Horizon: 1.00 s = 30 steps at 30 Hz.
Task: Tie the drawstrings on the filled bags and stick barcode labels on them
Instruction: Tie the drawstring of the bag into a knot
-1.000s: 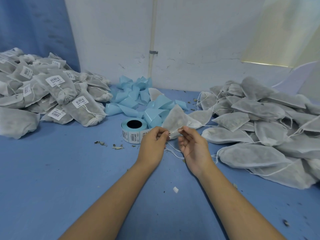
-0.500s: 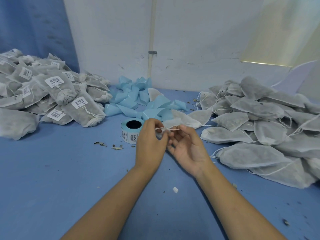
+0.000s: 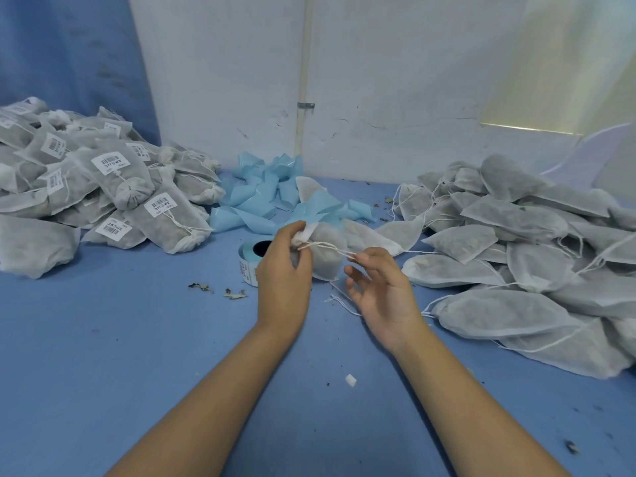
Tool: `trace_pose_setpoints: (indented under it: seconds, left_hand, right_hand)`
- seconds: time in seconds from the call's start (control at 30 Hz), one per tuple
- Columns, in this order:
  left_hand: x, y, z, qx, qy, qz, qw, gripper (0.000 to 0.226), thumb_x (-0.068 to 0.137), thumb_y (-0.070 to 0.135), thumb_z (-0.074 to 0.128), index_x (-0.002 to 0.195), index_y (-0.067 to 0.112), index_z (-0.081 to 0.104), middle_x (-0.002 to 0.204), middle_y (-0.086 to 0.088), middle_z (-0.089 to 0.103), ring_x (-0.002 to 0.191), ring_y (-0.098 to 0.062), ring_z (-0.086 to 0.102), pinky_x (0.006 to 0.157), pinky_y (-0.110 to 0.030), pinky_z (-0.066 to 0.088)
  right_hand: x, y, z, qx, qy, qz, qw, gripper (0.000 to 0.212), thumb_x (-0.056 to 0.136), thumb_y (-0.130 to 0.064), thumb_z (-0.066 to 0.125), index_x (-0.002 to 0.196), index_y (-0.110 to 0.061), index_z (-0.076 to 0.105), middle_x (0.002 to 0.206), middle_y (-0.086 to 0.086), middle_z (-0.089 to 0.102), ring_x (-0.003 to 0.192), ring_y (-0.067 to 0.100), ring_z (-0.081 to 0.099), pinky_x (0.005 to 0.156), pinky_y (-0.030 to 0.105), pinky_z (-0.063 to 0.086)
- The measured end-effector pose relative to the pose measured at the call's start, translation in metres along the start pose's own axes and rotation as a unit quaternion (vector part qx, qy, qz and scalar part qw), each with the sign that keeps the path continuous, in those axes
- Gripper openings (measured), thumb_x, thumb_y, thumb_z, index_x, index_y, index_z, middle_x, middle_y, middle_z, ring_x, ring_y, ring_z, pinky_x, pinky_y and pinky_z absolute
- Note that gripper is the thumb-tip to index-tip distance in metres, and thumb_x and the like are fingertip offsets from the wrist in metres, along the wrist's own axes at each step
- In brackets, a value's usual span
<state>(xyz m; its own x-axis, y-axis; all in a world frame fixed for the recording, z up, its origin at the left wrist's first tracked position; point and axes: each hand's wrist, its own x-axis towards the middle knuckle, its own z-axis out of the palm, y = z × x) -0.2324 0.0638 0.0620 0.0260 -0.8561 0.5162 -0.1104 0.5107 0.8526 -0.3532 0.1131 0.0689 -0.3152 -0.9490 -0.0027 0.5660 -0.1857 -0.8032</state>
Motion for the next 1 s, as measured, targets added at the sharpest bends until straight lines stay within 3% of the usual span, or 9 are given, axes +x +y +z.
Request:
trace_pose_setpoints:
  seconds: [0.1, 0.23, 0.37, 0.53, 0.63, 0.7, 0.8, 0.93, 1.0]
  left_hand:
    - [-0.001, 0.004, 0.001, -0.018, 0.011, 0.018, 1.0, 0.034, 0.091, -0.003, 0.046, 0.116, 0.017, 0.058, 0.094, 0.006, 0.057, 0.078, 0.0, 0.048, 0.071, -0.005, 0.038]
    - [0.003, 0.013, 0.003, -0.083, 0.036, 0.01, 0.996, 0.036, 0.089, -0.007, 0.045, 0.105, 0.024, 0.053, 0.1, 0.015, 0.059, 0.091, -0.003, 0.055, 0.078, -0.009, 0.04]
    - [0.005, 0.014, 0.006, -0.122, 0.043, -0.022, 0.991, 0.029, 0.09, -0.005, 0.046, 0.105, 0.019, 0.054, 0.099, 0.017, 0.059, 0.093, -0.007, 0.057, 0.079, -0.011, 0.043]
    - [0.003, 0.016, 0.005, -0.213, -0.008, -0.061, 0.975, 0.041, 0.084, -0.003, 0.044, 0.118, 0.02, 0.045, 0.121, 0.005, 0.057, 0.103, -0.006, 0.055, 0.082, -0.012, 0.043]
    - [-0.001, 0.019, 0.006, -0.265, -0.033, -0.051, 0.962, 0.054, 0.079, -0.003, 0.04, 0.122, 0.028, 0.032, 0.133, -0.004, 0.049, 0.086, -0.005, 0.055, 0.074, -0.013, 0.044]
    - [-0.005, 0.017, 0.011, -0.264, -0.037, -0.069, 0.961, 0.062, 0.084, -0.012, 0.046, 0.126, 0.03, 0.026, 0.131, -0.007, 0.048, 0.087, -0.003, 0.058, 0.075, -0.013, 0.047]
    - [-0.008, 0.015, 0.018, -0.268, -0.027, -0.113, 0.956, 0.072, 0.083, -0.003, 0.064, 0.132, 0.027, 0.021, 0.12, 0.004, 0.053, 0.1, -0.007, 0.062, 0.084, -0.019, 0.051]
    - [-0.007, 0.013, 0.02, -0.223, -0.006, -0.132, 0.966, 0.059, 0.084, 0.011, 0.07, 0.126, 0.017, 0.03, 0.117, 0.006, 0.054, 0.102, 0.0, 0.06, 0.08, -0.012, 0.049]
    - [-0.006, 0.012, 0.02, -0.209, 0.003, -0.152, 0.966, 0.046, 0.087, 0.014, 0.067, 0.118, 0.016, 0.033, 0.117, 0.0, 0.056, 0.106, -0.007, 0.059, 0.082, -0.014, 0.049]
  right_hand:
    - [0.0, 0.004, 0.0, -0.103, 0.056, -0.044, 0.992, 0.023, 0.081, -0.002, 0.064, 0.068, -0.019, 0.056, 0.076, -0.005, 0.062, 0.074, 0.011, 0.057, 0.066, 0.019, 0.045]
    - [0.001, 0.008, 0.004, -0.12, 0.089, -0.071, 0.986, 0.022, 0.08, 0.0, 0.066, 0.068, -0.017, 0.059, 0.076, -0.006, 0.063, 0.075, 0.007, 0.058, 0.074, 0.02, 0.044]
    - [0.002, 0.01, 0.005, -0.082, 0.087, -0.049, 0.992, 0.021, 0.083, -0.001, 0.065, 0.07, -0.016, 0.058, 0.072, -0.003, 0.063, 0.069, 0.009, 0.058, 0.064, 0.016, 0.047]
    - [0.003, 0.012, 0.006, -0.047, 0.088, -0.035, 0.994, 0.019, 0.084, 0.0, 0.065, 0.071, -0.013, 0.058, 0.073, -0.002, 0.068, 0.077, 0.016, 0.063, 0.081, 0.029, 0.053]
    - [0.003, 0.012, 0.006, -0.017, 0.097, -0.024, 0.995, 0.017, 0.086, 0.0, 0.064, 0.074, -0.011, 0.058, 0.073, -0.002, 0.07, 0.08, 0.017, 0.063, 0.084, 0.029, 0.054]
    - [0.002, 0.012, 0.007, 0.005, 0.102, -0.021, 0.995, 0.017, 0.086, 0.0, 0.063, 0.075, -0.011, 0.057, 0.073, -0.001, 0.07, 0.08, 0.017, 0.064, 0.077, 0.024, 0.057]
    - [0.001, 0.013, 0.011, 0.032, 0.104, -0.015, 0.994, 0.016, 0.087, 0.0, 0.063, 0.077, -0.011, 0.056, 0.074, 0.001, 0.069, 0.083, 0.019, 0.064, 0.081, 0.028, 0.057]
    - [-0.002, 0.015, 0.018, 0.034, 0.088, -0.016, 0.995, 0.018, 0.087, 0.0, 0.063, 0.076, -0.01, 0.054, 0.075, 0.003, 0.069, 0.078, 0.018, 0.065, 0.075, 0.026, 0.058]
    - [-0.002, 0.018, 0.02, 0.021, 0.084, -0.02, 0.996, 0.018, 0.086, 0.001, 0.063, 0.075, -0.01, 0.055, 0.078, 0.003, 0.069, 0.077, 0.016, 0.065, 0.077, 0.027, 0.057]
